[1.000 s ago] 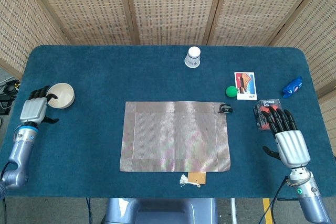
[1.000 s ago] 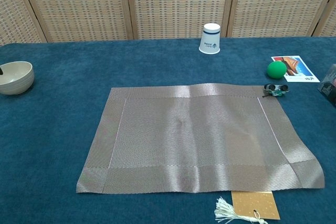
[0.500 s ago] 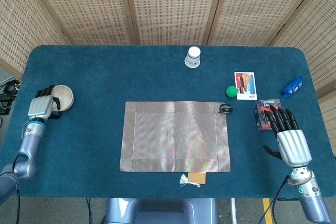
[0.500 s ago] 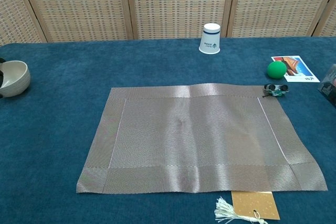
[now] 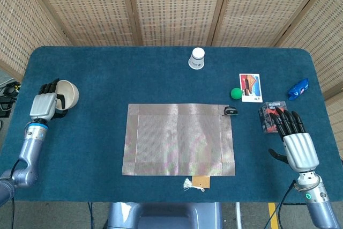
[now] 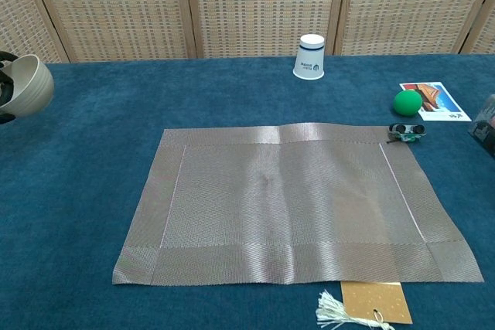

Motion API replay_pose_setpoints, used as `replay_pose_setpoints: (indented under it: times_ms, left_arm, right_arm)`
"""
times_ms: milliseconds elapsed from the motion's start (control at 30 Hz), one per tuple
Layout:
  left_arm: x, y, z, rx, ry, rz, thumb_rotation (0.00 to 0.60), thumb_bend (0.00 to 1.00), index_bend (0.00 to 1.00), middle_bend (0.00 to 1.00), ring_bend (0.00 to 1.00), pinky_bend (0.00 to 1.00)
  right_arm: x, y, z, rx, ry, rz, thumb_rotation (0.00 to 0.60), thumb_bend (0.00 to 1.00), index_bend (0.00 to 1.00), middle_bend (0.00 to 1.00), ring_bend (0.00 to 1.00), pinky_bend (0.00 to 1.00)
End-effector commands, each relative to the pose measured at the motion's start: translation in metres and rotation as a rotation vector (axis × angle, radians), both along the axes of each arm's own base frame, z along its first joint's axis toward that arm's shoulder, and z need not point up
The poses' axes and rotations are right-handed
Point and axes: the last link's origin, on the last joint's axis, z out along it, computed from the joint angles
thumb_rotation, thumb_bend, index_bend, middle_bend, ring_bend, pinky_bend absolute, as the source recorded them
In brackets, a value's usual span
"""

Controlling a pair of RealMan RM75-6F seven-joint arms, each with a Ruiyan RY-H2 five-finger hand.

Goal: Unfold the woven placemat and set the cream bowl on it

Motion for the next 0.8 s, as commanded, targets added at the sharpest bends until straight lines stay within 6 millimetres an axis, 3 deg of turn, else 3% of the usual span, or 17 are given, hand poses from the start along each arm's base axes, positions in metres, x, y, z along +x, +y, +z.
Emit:
replay_pose_setpoints:
  times_ms: [33, 233, 433, 800]
  left_arm:
    - [0.048, -0.011, 0.005, -0.056, 0.014, -0.177, 0.6, 0.34, 0.76, 0.0, 0.0, 0.0]
    - [0.135, -0.02, -0.015, -0.241, 0.085, -0.423, 0.6, 0.34, 0.75, 0.0, 0.0, 0.0]
    - [0.2, -0.031, -0.048, -0.403, 0.159, -0.554, 0.6, 0.34, 0.74, 0.0, 0.0, 0.0]
    - [0.255, -0.047, -0.126, -0.598, 0.233, -0.611, 0.6, 0.34, 0.74, 0.0, 0.0, 0.0]
  right_arm:
    - [0.001, 0.0, 0.001, -0.001, -0.003, 0.002, 0.6, 0.0, 0.02, 0.0, 0.0, 0.0]
    - [0.003, 0.002, 0.004, -0.009, -0.015, 0.013, 0.6, 0.0, 0.02, 0.0, 0.0, 0.0]
    - [0.003, 0.003, 0.009, -0.02, -0.027, 0.013, 0.6, 0.0, 0.02, 0.0, 0.0, 0.0]
    - [-0.001, 0.002, 0.017, -0.028, -0.052, 0.005, 0.6, 0.0, 0.02, 0.0, 0.0, 0.0]
